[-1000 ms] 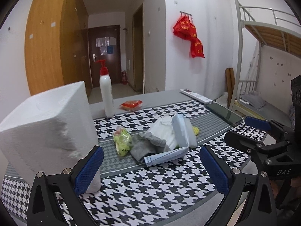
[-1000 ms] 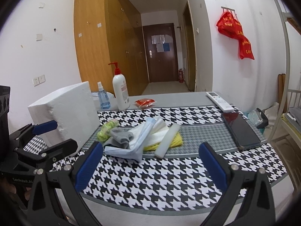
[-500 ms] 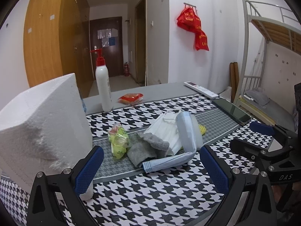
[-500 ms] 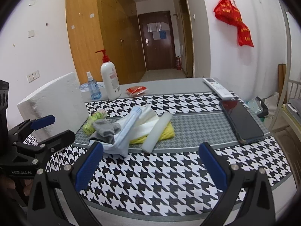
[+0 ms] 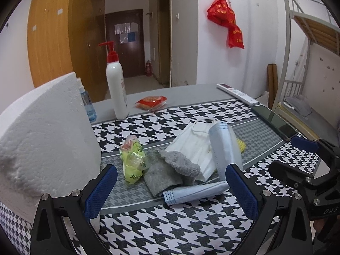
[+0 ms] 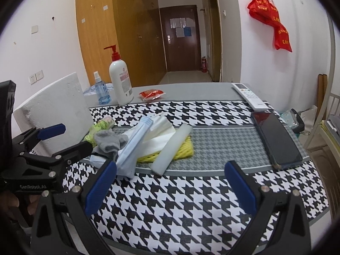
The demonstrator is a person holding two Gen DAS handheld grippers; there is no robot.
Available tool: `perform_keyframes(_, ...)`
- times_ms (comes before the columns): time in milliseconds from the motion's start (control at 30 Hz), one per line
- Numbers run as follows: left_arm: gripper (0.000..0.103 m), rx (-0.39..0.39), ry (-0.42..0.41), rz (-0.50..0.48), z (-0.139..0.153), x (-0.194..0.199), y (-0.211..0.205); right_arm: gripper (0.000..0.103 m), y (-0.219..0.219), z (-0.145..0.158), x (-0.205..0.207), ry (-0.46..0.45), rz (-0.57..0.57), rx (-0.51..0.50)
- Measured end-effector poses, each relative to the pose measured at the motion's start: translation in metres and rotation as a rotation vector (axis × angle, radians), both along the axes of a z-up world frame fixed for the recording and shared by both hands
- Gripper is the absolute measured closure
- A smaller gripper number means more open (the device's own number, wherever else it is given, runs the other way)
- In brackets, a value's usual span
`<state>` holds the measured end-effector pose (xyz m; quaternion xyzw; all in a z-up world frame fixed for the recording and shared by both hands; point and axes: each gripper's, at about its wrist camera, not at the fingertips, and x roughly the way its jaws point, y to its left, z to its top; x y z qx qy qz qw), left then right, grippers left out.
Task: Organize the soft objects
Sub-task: 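Move the left tool toward the grey sock among the soft items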
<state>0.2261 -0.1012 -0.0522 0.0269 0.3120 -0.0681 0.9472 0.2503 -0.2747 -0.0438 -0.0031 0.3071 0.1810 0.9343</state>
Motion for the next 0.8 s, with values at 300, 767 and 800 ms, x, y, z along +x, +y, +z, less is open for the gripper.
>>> perform_keyframes(300, 0.012, -0.001, 0.064, -0.008, -0.014, 0.022, 0.000, 0.000, 0.000, -0.008, 0.016, 0.027, 0.012, -0.022)
perform_keyframes(767, 0.033, -0.011, 0.145, -0.027, -0.028, 0.046, -0.003, 0.000, 0.009, -0.020, 0.038, 0.109, 0.033, -0.061)
perform_keyframes(800, 0.033, -0.011, 0.153, -0.026, -0.029, 0.047, -0.003, 0.000, 0.010, -0.020, 0.040, 0.116, 0.038, -0.059)
